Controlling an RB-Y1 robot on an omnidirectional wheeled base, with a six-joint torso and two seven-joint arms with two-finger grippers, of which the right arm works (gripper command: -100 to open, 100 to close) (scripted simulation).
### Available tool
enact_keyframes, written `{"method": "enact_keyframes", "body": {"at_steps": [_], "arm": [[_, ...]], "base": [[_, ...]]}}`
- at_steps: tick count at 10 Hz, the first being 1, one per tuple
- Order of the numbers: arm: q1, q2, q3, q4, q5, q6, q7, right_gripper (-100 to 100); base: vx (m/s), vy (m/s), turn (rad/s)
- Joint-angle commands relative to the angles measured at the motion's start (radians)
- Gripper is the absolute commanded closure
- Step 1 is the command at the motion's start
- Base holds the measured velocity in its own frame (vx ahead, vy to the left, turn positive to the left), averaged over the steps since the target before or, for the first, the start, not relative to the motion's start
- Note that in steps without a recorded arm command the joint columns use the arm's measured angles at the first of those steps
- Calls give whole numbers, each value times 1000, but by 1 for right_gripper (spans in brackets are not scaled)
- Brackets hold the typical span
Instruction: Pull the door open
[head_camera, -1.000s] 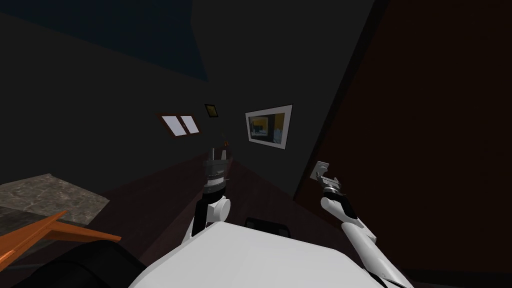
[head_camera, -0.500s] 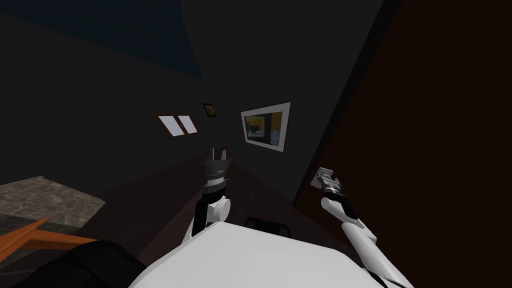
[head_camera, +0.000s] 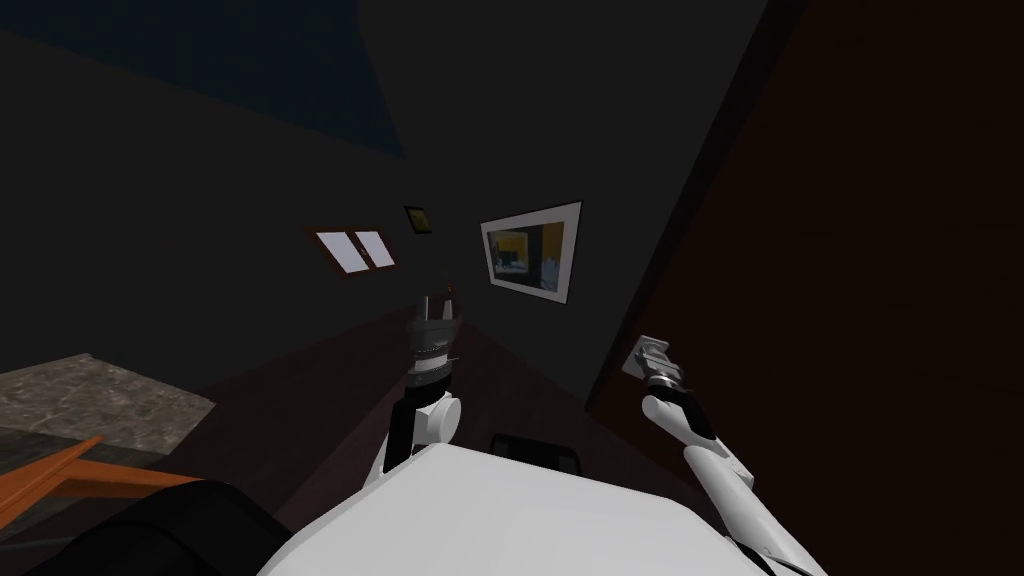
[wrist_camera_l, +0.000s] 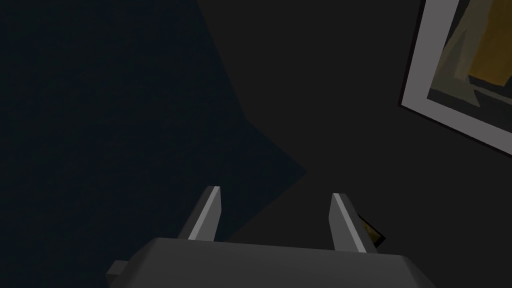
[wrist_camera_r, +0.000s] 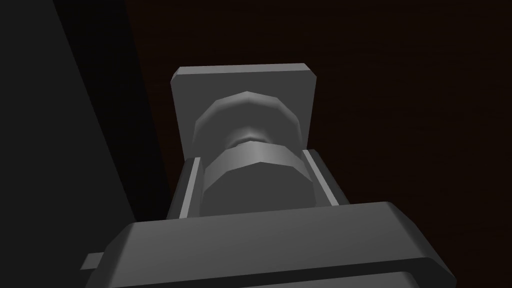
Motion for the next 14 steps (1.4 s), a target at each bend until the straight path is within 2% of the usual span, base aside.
{"method": "enact_keyframes", "body": {"at_steps": [1,2,3,4,12,13,14], "arm": [[-2,-1,-1,-2,0,-3,0,100],[-2,-1,-1,-2,0,-3,0,100],[2,0,21,-10,4,4,-12,100],[3,0,26,-13,5,5,-15,100],[14,-1,153,-79,31,26,-90,100],[23,1,145,-84,29,29,-83,100],[31,0,171,-96,35,33,-96,100]], "base": [[-5,1,2],[0,0,0],[-98,-34,64],[-212,-61,86],[-266,-68,96],[-103,-4,30],[-155,-51,72]]}}
